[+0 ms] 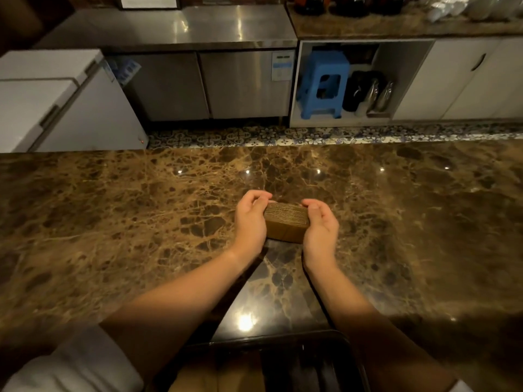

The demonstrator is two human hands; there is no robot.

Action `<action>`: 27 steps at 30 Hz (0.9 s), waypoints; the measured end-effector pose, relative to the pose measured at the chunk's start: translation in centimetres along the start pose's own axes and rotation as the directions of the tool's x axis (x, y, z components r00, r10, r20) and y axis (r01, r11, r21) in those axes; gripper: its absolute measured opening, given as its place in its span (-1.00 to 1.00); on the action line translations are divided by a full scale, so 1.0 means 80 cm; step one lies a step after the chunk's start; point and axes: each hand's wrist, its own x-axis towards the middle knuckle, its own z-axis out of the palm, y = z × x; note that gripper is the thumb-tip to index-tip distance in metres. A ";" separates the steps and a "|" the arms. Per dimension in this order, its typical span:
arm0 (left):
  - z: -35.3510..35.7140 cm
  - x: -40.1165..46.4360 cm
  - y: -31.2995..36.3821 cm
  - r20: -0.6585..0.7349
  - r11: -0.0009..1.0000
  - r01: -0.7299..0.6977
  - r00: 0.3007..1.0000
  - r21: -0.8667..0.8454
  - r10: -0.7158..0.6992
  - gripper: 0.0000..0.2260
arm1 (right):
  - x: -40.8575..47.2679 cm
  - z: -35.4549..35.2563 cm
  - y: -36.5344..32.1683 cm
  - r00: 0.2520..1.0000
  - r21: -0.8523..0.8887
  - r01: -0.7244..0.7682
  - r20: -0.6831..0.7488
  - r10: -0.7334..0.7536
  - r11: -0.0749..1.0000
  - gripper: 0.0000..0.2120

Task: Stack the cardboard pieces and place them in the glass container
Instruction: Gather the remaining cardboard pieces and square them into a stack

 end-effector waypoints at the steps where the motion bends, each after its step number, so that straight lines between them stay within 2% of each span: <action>1: 0.000 0.000 0.000 0.001 1.000 0.003 1.000 0.009 -0.003 -0.75 | -0.002 0.001 -0.004 1.000 -0.001 0.000 -0.002 0.000 1.000 -0.68; 3: 0.001 0.002 0.006 -0.016 0.999 0.028 0.999 0.025 -0.028 -0.73 | -0.004 -0.003 -0.014 0.997 -0.009 -0.046 0.068 0.047 0.999 -0.80; 4: 0.002 0.004 0.009 -0.040 0.999 0.037 0.999 0.032 -0.035 -0.72 | -0.005 -0.008 -0.017 0.985 0.001 -0.082 0.156 0.081 0.997 -0.91; 6: 0.000 0.006 0.016 -0.105 0.998 0.047 0.994 0.043 -0.042 -0.72 | -0.015 -0.024 -0.027 0.920 -0.084 -0.090 0.373 0.115 0.992 -0.54; 7: -0.002 0.004 0.022 -0.127 0.998 0.037 0.991 0.052 -0.031 -0.73 | -0.022 -0.030 -0.032 0.888 -0.203 -0.026 0.446 0.116 0.979 -0.41; 9: -0.002 -0.007 0.035 -0.119 0.997 0.007 0.993 0.080 0.003 -0.73 | -0.032 -0.036 -0.044 0.889 -0.363 0.157 0.457 0.029 0.919 -0.36; 10: -0.002 -0.017 0.045 -0.099 0.996 -0.026 0.994 0.088 0.035 -0.73 | -0.037 -0.037 -0.055 0.904 -0.386 0.216 0.427 -0.034 0.897 -0.38; 13: -0.005 -0.047 0.086 0.021 0.982 -0.174 0.985 0.068 0.172 -0.82 | -0.045 -0.045 -0.095 0.888 -0.343 0.342 0.424 -0.181 0.875 -0.43; 15: -0.020 -0.067 0.114 0.196 0.966 -0.258 0.947 -0.005 0.254 -0.88 | -0.050 -0.057 -0.120 0.856 -0.297 0.417 0.445 -0.262 0.859 -0.42; 16: -0.032 -0.078 0.125 0.301 0.952 -0.307 0.906 -0.012 0.297 -0.77 | -0.058 -0.064 -0.132 0.845 -0.259 0.433 0.450 -0.289 0.864 -0.40; 18: -0.057 -0.096 0.144 0.476 0.914 -0.402 0.816 0.061 0.328 -0.36 | -0.078 -0.075 -0.156 0.825 -0.175 0.459 0.449 -0.344 0.871 -0.38; 20: -0.074 -0.113 0.159 0.531 0.910 -0.402 0.795 0.101 0.292 -0.08 | -0.100 -0.082 -0.175 0.808 -0.111 0.471 0.452 -0.377 0.875 -0.38; 24: -0.088 -0.141 0.168 0.450 0.907 -0.420 0.808 -0.012 0.380 -0.07 | -0.134 -0.083 -0.202 0.777 0.101 0.372 0.510 -0.369 0.923 -0.48; 27: -0.096 -0.161 0.174 0.399 0.866 -0.498 0.784 -0.054 0.476 -0.13 | -0.153 -0.085 -0.208 0.771 0.047 0.325 0.565 -0.293 0.945 -0.53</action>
